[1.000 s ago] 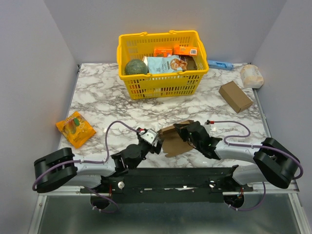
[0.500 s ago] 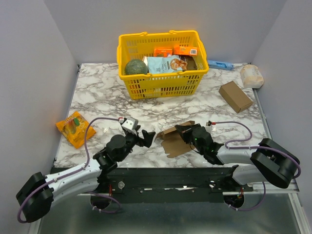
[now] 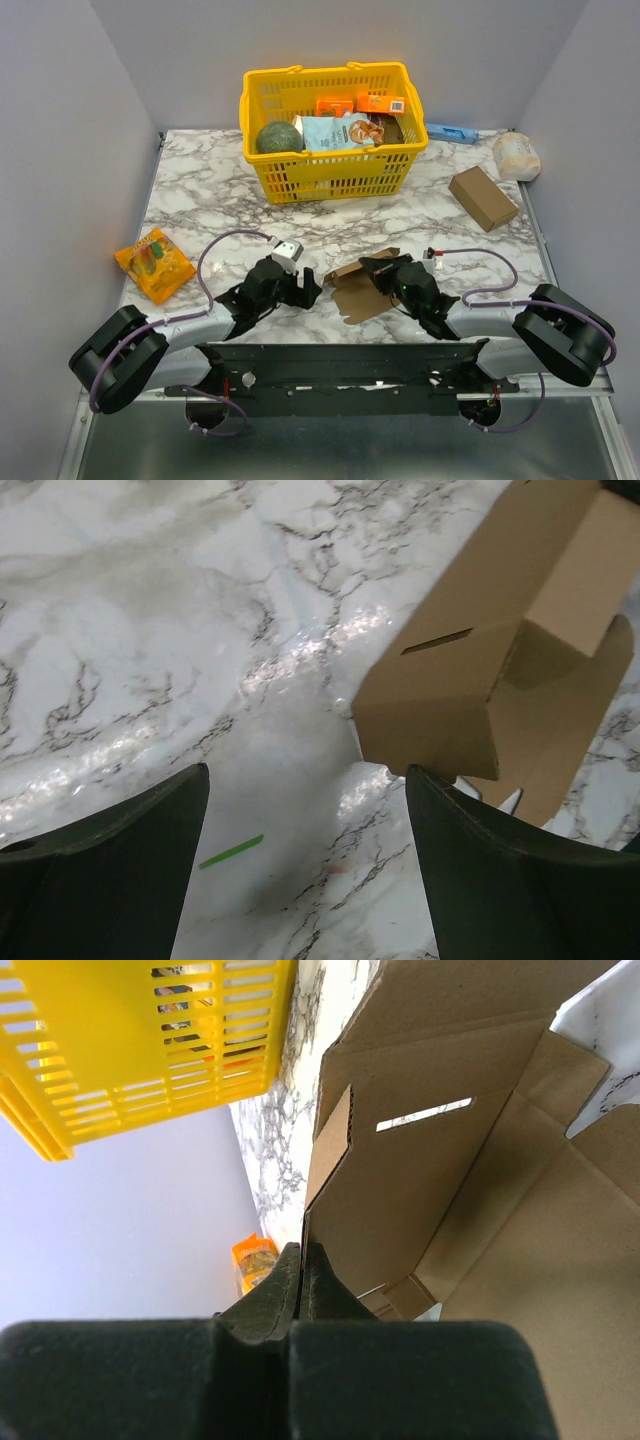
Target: Fold the paper box
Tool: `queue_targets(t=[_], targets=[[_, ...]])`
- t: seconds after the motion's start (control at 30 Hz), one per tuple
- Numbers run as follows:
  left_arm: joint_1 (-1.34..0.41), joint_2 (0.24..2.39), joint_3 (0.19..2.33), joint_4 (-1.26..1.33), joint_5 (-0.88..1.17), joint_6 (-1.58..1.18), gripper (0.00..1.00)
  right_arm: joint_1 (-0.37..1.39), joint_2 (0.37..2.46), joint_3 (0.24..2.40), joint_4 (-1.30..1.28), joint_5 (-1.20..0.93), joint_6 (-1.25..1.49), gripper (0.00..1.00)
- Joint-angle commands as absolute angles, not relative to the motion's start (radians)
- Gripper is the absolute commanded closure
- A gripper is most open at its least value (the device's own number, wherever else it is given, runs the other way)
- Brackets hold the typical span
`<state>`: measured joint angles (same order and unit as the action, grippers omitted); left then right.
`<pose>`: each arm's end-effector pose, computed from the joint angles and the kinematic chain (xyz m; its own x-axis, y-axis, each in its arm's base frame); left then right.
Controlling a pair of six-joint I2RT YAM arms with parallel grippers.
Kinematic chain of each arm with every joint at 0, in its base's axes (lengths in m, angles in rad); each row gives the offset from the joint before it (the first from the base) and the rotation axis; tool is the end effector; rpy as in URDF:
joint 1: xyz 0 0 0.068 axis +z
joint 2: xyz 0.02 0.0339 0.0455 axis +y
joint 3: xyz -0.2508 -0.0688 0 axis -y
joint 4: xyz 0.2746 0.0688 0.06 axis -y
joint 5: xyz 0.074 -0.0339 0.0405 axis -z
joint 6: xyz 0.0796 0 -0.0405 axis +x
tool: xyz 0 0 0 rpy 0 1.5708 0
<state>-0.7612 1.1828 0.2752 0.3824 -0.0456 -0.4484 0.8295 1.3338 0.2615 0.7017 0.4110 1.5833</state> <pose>0.2011 -0.1866 0.0892 -0.6135 -0.0137 -0.7896 0.4378 0.8262 -0.3545 0.2139 0.1866 0.0916 -0.4216 0.8970 -0.1330 0.2498 0.2559 0.9338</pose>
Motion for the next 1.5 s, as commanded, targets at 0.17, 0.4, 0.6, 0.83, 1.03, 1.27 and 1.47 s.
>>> queue_targets(t=[0.17,0.4,0.6,0.83,1.03,1.27,1.47], targets=[[-0.775,1.262,0.276,0.586,0.118,-0.373,0.24,0.83,1.381,0.249,0.67,0.41,1.531,1.0],[-0.827,1.318,0.294,0.646,0.064,-0.35,0.27,0.83,1.387,0.241,0.681,0.41,1.536,1.0],[-0.864,1.358,0.325,0.692,0.069,-0.325,0.4,0.831,1.396,0.241,0.684,0.405,1.536,1.0],[-0.868,1.229,0.262,0.582,0.055,-0.308,0.17,0.831,1.376,0.226,0.689,0.41,1.543,0.99],[-0.839,0.964,0.186,0.511,-0.055,-0.354,0.05,0.83,1.364,0.218,0.69,0.411,1.54,1.0],[-0.66,0.991,0.241,0.426,-0.067,-0.474,0.03,0.83,1.368,0.215,0.713,0.405,1.536,1.0],[-0.624,1.217,0.325,0.442,-0.017,-0.45,0.07,0.83,1.377,0.215,0.721,0.406,1.536,1.0]])
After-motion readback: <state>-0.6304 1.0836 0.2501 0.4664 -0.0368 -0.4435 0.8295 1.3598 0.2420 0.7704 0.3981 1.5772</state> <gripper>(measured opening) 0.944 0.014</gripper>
